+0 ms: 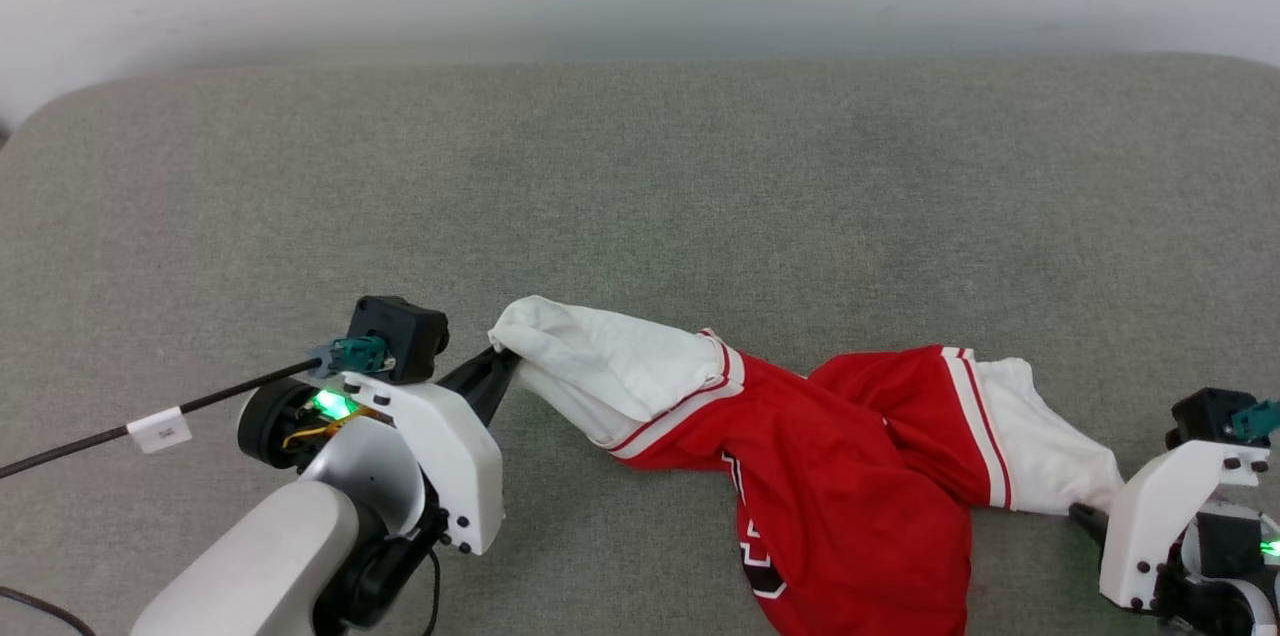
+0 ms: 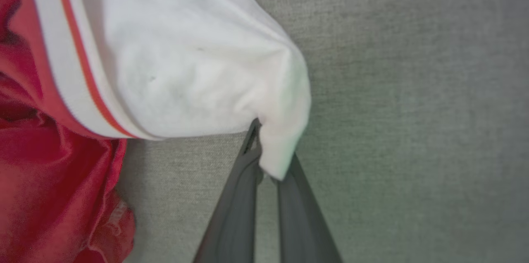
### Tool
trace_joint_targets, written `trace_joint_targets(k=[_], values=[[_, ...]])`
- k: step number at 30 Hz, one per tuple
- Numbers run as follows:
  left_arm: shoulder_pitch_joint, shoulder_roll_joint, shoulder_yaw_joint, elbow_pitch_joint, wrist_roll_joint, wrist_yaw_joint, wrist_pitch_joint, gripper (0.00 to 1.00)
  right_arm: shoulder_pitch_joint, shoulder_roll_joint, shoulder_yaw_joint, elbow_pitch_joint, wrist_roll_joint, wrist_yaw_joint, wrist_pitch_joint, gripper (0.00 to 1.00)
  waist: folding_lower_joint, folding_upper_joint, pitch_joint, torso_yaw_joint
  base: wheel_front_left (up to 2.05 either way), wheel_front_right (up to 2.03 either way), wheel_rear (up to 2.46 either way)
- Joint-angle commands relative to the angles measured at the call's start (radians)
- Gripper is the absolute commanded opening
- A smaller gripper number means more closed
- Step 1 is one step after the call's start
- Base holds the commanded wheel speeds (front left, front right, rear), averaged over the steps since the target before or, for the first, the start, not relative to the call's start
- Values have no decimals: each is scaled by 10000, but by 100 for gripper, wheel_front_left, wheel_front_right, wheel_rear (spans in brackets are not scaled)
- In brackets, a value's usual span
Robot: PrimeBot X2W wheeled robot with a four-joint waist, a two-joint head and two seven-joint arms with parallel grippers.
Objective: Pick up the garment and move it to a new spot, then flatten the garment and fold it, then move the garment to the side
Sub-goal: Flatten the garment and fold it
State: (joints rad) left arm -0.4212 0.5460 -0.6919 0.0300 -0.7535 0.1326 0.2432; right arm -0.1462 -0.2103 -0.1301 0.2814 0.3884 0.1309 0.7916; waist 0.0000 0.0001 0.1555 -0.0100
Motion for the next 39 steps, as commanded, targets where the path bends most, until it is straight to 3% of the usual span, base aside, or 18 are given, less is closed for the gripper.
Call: trace_joint_targets(k=[1, 10, 18, 28, 39], values=[[51, 88, 88, 14, 33, 69, -100, 0, -111, -38, -27, -125, -26, -4, -137, 0, 0, -1, -144, -9, 0, 0, 0], [-367, 471, 628, 143, 219, 335, -520, 0, -1050, -562, -406, -1614, -606, -7, -645, 0, 0, -1, -975, -115, 0, 0, 0], [-2004, 19, 1079, 1041, 271, 20, -1047, 0, -3010, -720, -43, -1928, -831, -7, -811, 0, 0, -1, -1314, -61, 0, 0, 0], [-5682, -740, 1615, 3653, 537, -557, -1558, 0, -6921, -354, 805, -551, -890, -7, -1743, 0, 0, -1, -484, -101, 0, 0, 0], [-10164, -816, 2340, 6120, 891, -1073, -2495, 0, -11793, 276, 933, 1440, -1237, -7, -4005, 0, 0, -1, 1501, -275, 0, 0, 0]])
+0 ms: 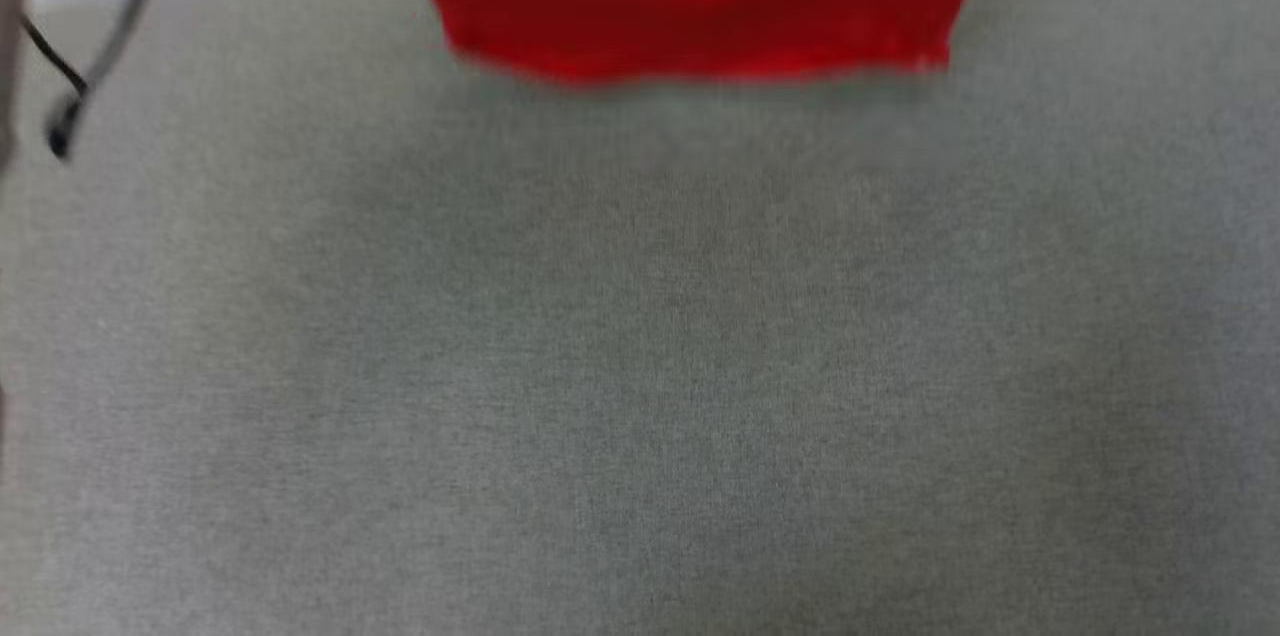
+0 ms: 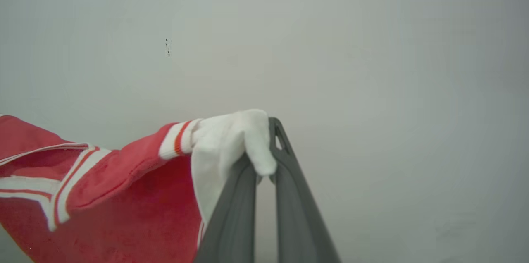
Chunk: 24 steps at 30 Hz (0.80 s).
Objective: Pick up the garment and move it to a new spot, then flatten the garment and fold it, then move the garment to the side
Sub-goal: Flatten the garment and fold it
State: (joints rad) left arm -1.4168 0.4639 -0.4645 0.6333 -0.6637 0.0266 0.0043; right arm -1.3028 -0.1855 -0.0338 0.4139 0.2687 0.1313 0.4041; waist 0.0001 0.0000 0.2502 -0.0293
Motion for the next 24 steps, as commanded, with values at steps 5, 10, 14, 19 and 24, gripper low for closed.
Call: trace_joint_targets(k=[5, 10, 14, 19, 24], values=[[-1656, 37, 339, 556, 105, -182, -789, 0, -2095, 34, 107, 994, -180, -9, -1095, 0, -1, 0, 1472, -117, 0, 0, 0], [-2342, -29, 404, 909, 146, -353, -1232, 0, -3210, 63, 417, 1901, -83, -9, -1745, 0, -1, 0, 2427, -140, 0, 0, 0], [-2287, -127, 419, 1243, 29, -498, -1499, 0, -3632, 136, 761, 2723, 87, -9, -2139, 0, -1, 0, 3076, -141, 0, 0, 0], [-1996, -300, 487, 1826, -216, -773, -1834, 0, -4001, 206, 1281, 3746, 363, -9, -2647, 0, -1, 0, 3586, -140, 0, 0, 0], [-1423, -526, 461, 2529, -497, -1109, -2129, 0, -3597, 262, 1951, 4791, 846, -9, -2977, 0, -1, 0, 3553, -141, 0, 0, 0]])
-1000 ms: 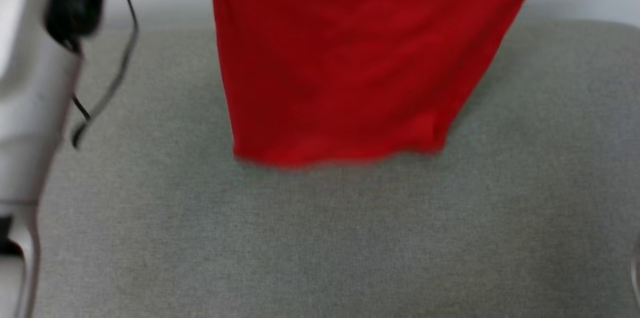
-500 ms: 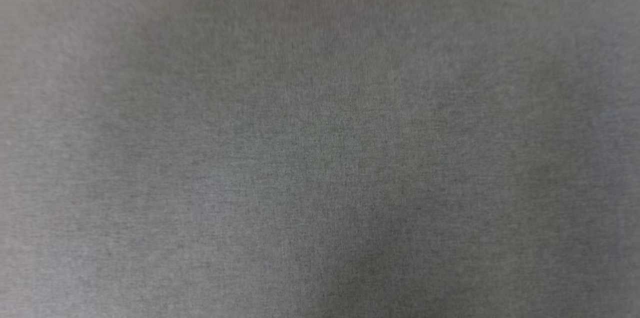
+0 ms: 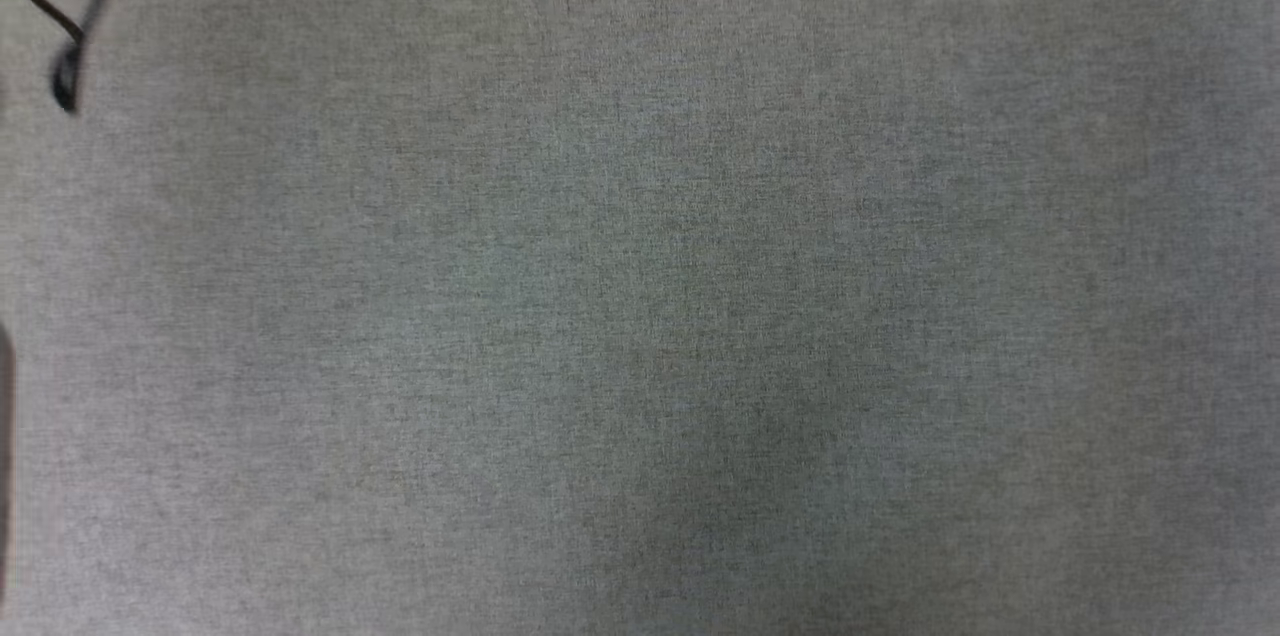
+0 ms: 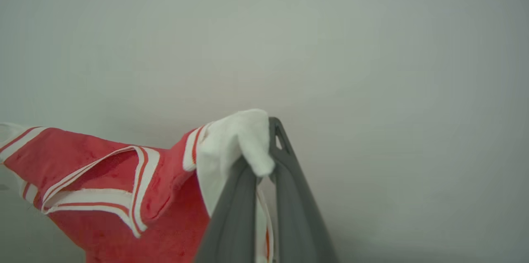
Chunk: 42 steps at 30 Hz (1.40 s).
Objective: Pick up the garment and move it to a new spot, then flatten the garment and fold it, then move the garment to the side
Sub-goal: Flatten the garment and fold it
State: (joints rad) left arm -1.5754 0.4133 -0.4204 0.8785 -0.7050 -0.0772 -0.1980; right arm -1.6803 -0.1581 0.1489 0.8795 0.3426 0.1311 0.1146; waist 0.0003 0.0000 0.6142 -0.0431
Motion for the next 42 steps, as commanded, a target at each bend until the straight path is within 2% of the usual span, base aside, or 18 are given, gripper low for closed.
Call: trace_joint_targets(k=[1, 7, 11, 17, 21, 23, 30, 35, 39, 42], values=[[368, -108, -21, 203, -121, -137, -150, 0, 355, -19, 282, 315, 244, -7, -119, 0, -3, 0, -161, 22, 0, 0, 0], [1773, -450, -8, 704, -566, -367, -414, 0, 1729, 71, 996, 872, 974, -7, -375, 0, -3, 0, -800, 48, 0, 0, 0], [3308, -636, 14, 784, -879, -482, -591, 0, 3521, 85, 1622, 821, 1618, -7, -580, 0, -3, 0, -1690, 59, 0, 0, 0], [6477, -616, 172, 39, -1151, -526, -682, 0, 6907, -302, 2611, -127, 2543, -7, -927, 0, -3, 0, -3359, -72, 0, 0, 0], [8438, -453, 547, -798, -1000, -479, -686, 0, 8576, -680, 2982, -915, 2910, -7, -949, 0, -3, 0, -4281, -184, 0, 0, 0], [8915, -428, 606, -1058, -914, -424, -686, 0, 8995, -798, 3028, -1113, 2984, -7, -946, 0, -3, 0, -4521, -196, 0, 0, 0], [12320, -205, 780, -3073, -637, 264, -681, 0, 11968, -1657, 2875, -2754, 3200, -7, -515, 0, -3, 0, -5948, -174, 0, 0, 0], [14399, 311, 794, -4940, -693, 1129, -157, 0, 14263, -2031, 2033, -4225, 2954, -7, 118, 0, -3, 0, -6505, -77, 0, 0, 0], [15964, 719, 849, -6659, -745, 2018, 429, 0, 16104, -1919, 1017, -5516, 2419, -9, 913, 0, -3, 0, -6677, 2, 0, 0, 0], [16899, 839, 889, -7679, -863, 2569, 733, 0, 17346, -1540, 276, -6440, 1940, -7, 1575, 0, -3, 0, -6704, 41, 0, 0, 0]])
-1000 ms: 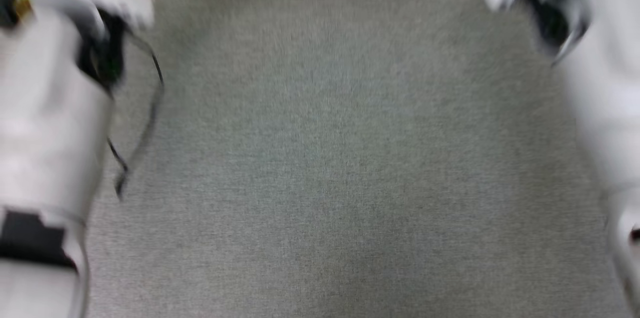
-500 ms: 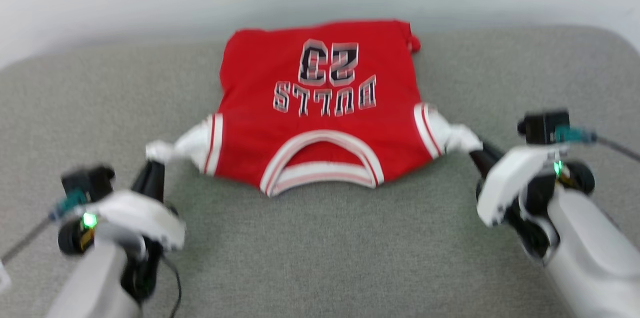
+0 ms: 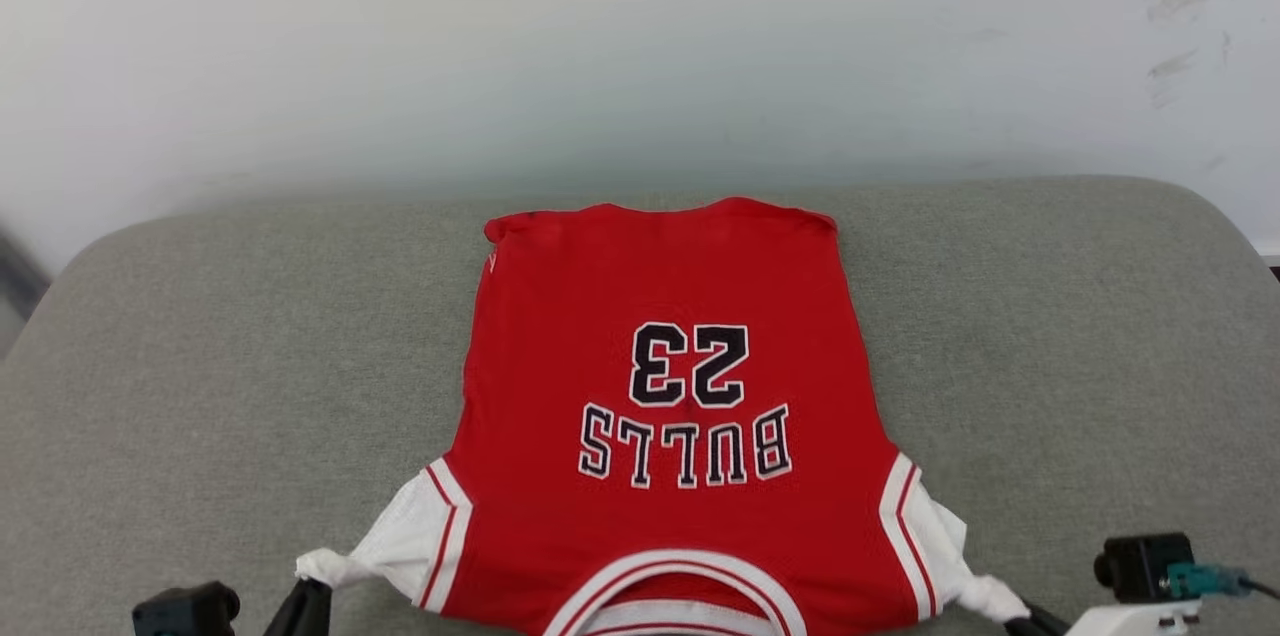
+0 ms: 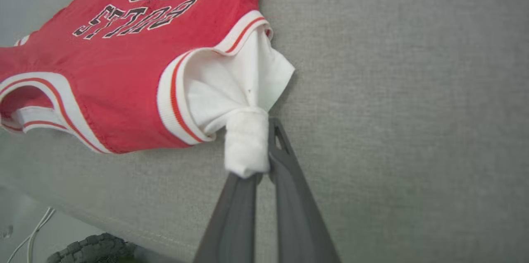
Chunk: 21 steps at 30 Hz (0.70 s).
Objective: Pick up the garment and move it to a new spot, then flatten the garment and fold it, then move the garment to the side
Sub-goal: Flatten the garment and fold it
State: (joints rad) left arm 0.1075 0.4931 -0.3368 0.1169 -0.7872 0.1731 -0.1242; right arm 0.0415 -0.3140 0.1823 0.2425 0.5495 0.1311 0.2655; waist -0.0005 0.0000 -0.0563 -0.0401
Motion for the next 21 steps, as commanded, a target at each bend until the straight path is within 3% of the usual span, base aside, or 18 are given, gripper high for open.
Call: trace_joint_targets(k=[1, 6, 7, 8, 9, 16, 21], values=[[333, 12, 38, -341, -86, 204, 82, 0, 520, 183, -271, -323, -232, -9, 308, 0, 5, 0, -3, 35, 0, 0, 0], [1275, -113, 99, -1041, -245, 752, 111, 0, 1924, 771, -823, -1097, -898, -9, 1240, 0, 5, 0, 55, 190, 0, 0, 0], [1353, -160, 76, -1118, -218, 780, 66, 0, 2087, 911, -885, -1202, -944, -9, 1323, 16, 5, 0, 81, 232, 0, 0, 0], [1388, -234, 42, -1200, -213, 819, 12, 0, 2207, 966, -979, -1321, -1105, -7, 1335, 95, 5, 0, 103, 289, 0, 0, 0], [1410, -292, 34, -1273, -190, 853, -54, 0, 2279, 1002, -1074, -1417, -1255, -7, 1289, 100, 5, 0, 119, 337, 0, 0, 0], [1029, -498, -136, -1684, 148, 973, -385, 0, 1737, 1596, -2262, -2616, -1465, -6, 359, 100, 5, 0, 307, 861, 0, 0, 0], [643, -613, -401, -2091, 429, 986, -392, 0, 150, 1384, -3158, -2308, -1379, -6, 405, 100, 5, 0, 656, 1400, 0, 0, 0]])
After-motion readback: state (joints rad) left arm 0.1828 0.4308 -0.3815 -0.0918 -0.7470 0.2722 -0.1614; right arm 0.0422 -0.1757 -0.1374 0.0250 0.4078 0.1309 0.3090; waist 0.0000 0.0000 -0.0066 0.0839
